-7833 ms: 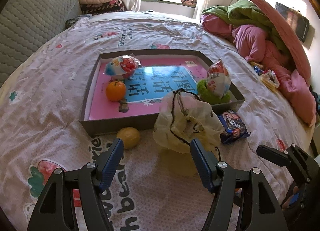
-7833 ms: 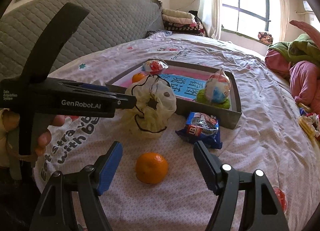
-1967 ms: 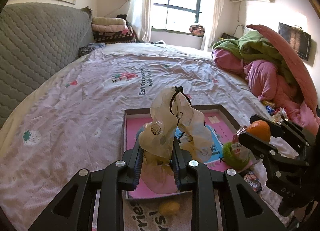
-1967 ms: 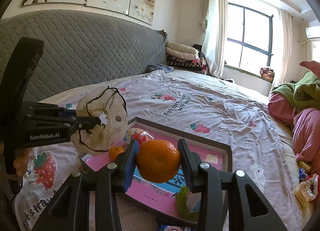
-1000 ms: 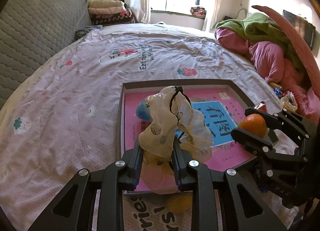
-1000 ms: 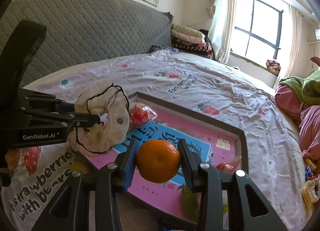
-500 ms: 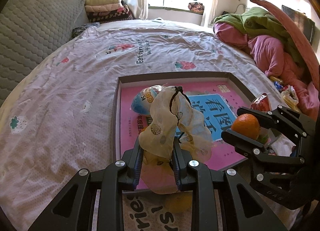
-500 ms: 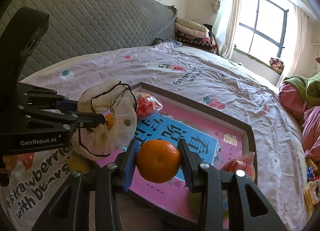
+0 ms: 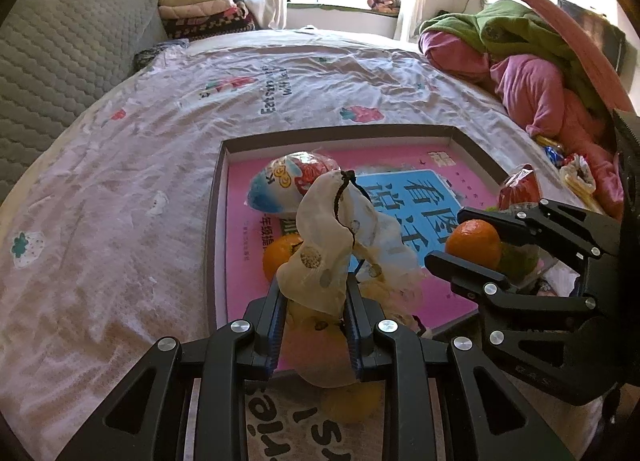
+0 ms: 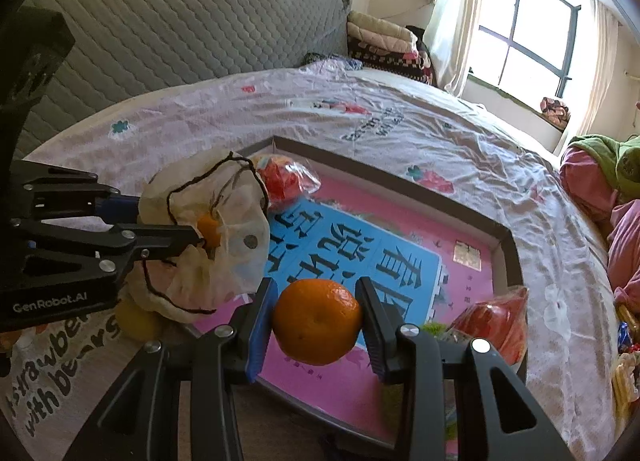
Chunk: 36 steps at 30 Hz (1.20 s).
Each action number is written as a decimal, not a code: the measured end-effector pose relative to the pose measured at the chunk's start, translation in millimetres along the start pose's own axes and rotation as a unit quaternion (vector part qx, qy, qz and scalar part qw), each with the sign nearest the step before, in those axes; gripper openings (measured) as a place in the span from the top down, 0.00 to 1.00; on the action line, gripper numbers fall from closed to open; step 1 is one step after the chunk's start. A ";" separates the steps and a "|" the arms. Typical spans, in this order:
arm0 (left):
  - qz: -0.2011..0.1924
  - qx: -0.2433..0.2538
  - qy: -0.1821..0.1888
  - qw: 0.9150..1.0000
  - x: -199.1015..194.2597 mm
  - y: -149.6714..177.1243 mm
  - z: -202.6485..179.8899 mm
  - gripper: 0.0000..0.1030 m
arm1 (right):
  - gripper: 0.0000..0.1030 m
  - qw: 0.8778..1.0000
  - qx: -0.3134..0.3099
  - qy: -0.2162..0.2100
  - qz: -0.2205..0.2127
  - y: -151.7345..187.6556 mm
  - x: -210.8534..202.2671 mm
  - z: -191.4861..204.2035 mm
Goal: Organize objects
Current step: 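Lower the orange and mesh bag into the tray and open both grippers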
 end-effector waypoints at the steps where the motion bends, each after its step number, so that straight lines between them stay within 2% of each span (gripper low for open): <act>1: 0.001 0.000 0.000 1.000 0.9 0.1 0.2 0.74 | 0.60 1.000 0.000 0.000 0.004 1.1 1.6 -0.2; 12: 0.000 -0.012 -0.012 1.000 7.8 -0.1 8.9 0.74 | 0.60 1.000 -0.002 0.002 0.018 7.8 8.9 0.8; 25: 0.022 -0.011 -0.011 1.000 16.3 6.0 11.6 0.71 | 0.60 0.999 0.006 -0.007 0.032 8.6 10.2 0.1; 27: 0.026 -0.017 -0.010 0.999 17.3 7.4 13.6 0.70 | 0.55 0.999 0.006 -0.007 0.034 8.8 10.1 0.8; 31: 0.027 -0.022 -0.011 0.999 15.4 7.0 18.1 0.70 | 0.55 0.999 0.006 -0.006 0.035 10.0 10.4 1.4; 36: 0.027 -0.033 -0.022 0.999 15.4 6.0 27.1 0.63 | 0.54 0.999 0.014 -0.007 0.030 8.0 8.2 -1.1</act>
Point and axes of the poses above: each gripper's, at about its wrist camera, not at the fingertips, and x roughly the way its jaws point, z to its left, y to its underside, the point moved 7 cm from there along x, roughly the way its jaws point, and after that the axes turned 6 degrees about x, right-handed, at the moved point
